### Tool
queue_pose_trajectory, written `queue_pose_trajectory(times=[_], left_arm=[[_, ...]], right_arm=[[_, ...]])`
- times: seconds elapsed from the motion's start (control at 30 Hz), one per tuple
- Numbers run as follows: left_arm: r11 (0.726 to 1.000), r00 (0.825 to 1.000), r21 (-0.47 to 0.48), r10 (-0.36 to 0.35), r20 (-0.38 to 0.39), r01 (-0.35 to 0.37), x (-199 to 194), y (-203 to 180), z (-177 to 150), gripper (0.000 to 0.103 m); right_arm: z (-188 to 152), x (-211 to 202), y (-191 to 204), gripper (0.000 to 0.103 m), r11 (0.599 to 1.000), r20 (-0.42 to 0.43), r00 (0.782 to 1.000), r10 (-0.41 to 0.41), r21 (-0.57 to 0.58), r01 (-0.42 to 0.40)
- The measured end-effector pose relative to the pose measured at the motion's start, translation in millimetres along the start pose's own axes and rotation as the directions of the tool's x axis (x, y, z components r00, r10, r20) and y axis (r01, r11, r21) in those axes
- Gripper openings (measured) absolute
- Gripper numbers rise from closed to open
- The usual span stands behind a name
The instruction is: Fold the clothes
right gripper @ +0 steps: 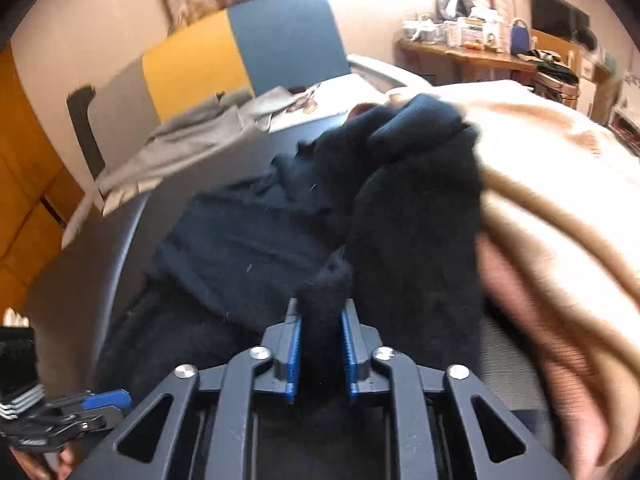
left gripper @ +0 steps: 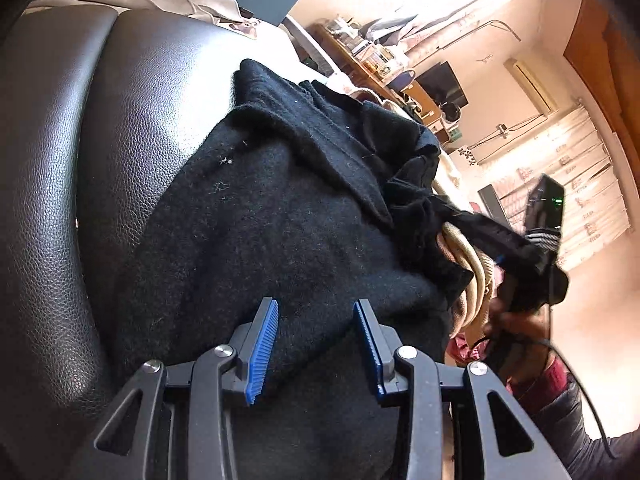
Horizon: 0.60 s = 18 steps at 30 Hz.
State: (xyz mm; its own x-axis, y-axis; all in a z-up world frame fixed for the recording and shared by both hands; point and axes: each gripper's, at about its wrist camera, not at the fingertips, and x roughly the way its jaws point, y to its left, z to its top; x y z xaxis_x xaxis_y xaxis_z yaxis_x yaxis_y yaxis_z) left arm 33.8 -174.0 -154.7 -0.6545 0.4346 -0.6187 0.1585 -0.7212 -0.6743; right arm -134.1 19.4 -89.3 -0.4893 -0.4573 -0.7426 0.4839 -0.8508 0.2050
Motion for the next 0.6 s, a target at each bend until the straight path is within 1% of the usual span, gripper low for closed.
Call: queue_pose_trajectory(times=[0.1, 0.17, 0.2, 0.23, 0.27, 0.3, 0.33, 0.37, 0.4, 0.43, 0.47, 0.5, 0.6], left_arm=[[1.000, 1.000, 0.008, 0.023, -0.004, -0.023, 1.3, -4.1, 1.3, 0.039], [0.998, 0.998, 0.031, 0.060, -0.017, -0.059, 2.0, -10.4, 2.8, 0.039], [0.995, 0.996, 0.050, 0.084, -0.026, -0.083, 2.1, -14.5, 3.5, 0.040], [0.992, 0.994, 0.068, 0.108, -0.034, -0.106, 2.3, -18.6, 4.2, 0.040], [0.990, 0.992, 0.080, 0.120, -0.040, -0.116, 3.8, -21.0, 5.3, 0.041], [0.988, 0.991, 0.092, 0.130, -0.045, -0.125, 5.6, -23.2, 6.5, 0.041], [0.986, 0.989, 0.103, 0.140, -0.050, -0.135, 7.4, -25.4, 7.7, 0.041], [0.985, 0.989, 0.104, 0.142, -0.045, -0.137, 8.0, -25.2, 7.8, 0.041], [0.986, 0.989, 0.098, 0.140, -0.036, -0.136, 9.2, -25.3, 7.1, 0.042], [0.986, 0.990, 0.094, 0.139, -0.030, -0.135, 10.0, -24.8, 6.6, 0.042], [0.987, 0.991, 0.090, 0.136, -0.021, -0.133, 8.8, -23.8, 5.1, 0.042], [0.988, 0.991, 0.087, 0.130, -0.018, -0.128, 8.1, -22.8, 3.5, 0.042], [0.991, 0.993, 0.073, 0.114, -0.015, -0.112, 5.5, -20.2, 0.4, 0.042]], right_arm=[[4.6, -44.1, -30.9, 0.012, 0.998, 0.079, 0.996, -0.041, 0.048, 0.038], [15.7, -70.5, -59.1, 0.010, 0.991, 0.143, 0.985, -0.102, 0.099, 0.088], [20.8, -84.4, -78.5, 0.010, 0.981, 0.173, 0.972, -0.157, 0.142, 0.133], [23.0, -93.8, -95.1, 0.010, 0.966, 0.185, 0.958, -0.220, 0.179, 0.187], [23.9, -102.5, -111.4, 0.012, 0.944, 0.184, 0.940, -0.289, 0.217, 0.248], [22.0, -110.8, -126.9, 0.014, 0.927, 0.173, 0.931, -0.323, 0.254, 0.274], [17.0, -118.2, -132.7, 0.014, 0.931, 0.187, 0.934, -0.304, 0.269, 0.249], [11.9, -125.3, -137.3, 0.017, 0.934, 0.201, 0.938, -0.284, 0.278, 0.223], [6.7, -128.1, -129.3, 0.023, 0.950, 0.210, 0.943, -0.257, 0.234, 0.207], [3.6, -126.2, -117.4, 0.048, 0.963, 0.209, 0.949, -0.236, 0.183, 0.199], [1.8, -116.5, -105.5, 0.077, 0.970, 0.193, 0.957, -0.215, 0.157, 0.186], [0.1, -106.9, -93.5, 0.086, 0.976, 0.177, 0.965, -0.194, 0.130, 0.173], [-5.3, -78.1, -57.7, 0.088, 0.990, 0.123, 0.983, -0.135, 0.052, 0.129]])
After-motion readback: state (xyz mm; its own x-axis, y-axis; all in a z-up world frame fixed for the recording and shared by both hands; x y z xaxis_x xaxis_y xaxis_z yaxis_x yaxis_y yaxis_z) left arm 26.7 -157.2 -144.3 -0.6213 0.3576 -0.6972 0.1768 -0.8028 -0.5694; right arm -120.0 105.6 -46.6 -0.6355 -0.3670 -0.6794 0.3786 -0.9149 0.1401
